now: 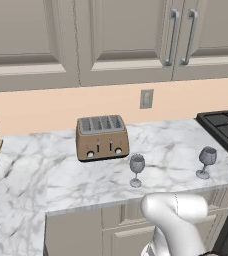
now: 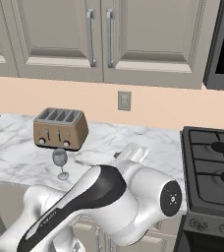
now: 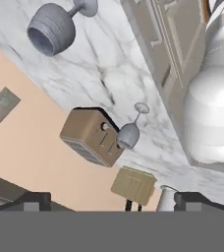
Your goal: Retrieve the wine glasses from the counter and place one next to each plate.
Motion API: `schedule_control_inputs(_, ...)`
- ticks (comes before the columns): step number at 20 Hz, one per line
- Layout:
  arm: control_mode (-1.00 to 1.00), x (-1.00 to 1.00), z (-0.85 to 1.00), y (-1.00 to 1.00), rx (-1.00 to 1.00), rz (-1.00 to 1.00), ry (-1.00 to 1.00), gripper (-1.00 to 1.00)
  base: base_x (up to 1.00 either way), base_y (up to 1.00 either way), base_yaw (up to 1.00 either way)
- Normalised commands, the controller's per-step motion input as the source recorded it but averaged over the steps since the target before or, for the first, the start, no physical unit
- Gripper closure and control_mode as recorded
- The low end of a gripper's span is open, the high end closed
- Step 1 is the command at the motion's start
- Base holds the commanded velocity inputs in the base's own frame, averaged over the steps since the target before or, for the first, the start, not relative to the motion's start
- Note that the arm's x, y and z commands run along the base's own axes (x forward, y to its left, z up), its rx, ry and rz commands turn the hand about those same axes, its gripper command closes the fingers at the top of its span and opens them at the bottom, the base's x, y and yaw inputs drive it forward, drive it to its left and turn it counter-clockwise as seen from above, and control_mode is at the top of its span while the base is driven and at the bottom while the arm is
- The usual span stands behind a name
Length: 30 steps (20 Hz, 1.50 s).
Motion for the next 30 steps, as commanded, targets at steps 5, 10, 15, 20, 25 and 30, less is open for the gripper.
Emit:
schedule_control_inputs(5,-1.0,0.15,-0.35,-0.46,0.25,0.0,0.1,-1.0,0.0,0.0,0.0)
schedule_control_inputs(10,-1.0,0.15,-0.27,-0.37,0.1,0.0,0.19,-1.0,0.0,0.0,0.0)
schedule_control_inputs(15,-1.0,0.2,-0.35,-0.31,0.07,0.0,0.13,-1.0,0.0,0.0,0.0)
schedule_control_inputs(20,-1.0,0.25,-0.38,-0.21,0.06,0.0,0.03,-1.0,0.0,0.0,0.0)
schedule_control_inputs(25,-1.0,0.36,-0.35,-0.03,0.02,-0.01,0.0,-1.0,0.0,0.0,0.0)
schedule_control_inputs(30,-1.0,0.4,-0.35,0.0,0.01,-0.07,0.0,-1.0,0.0,0.0,0.0)
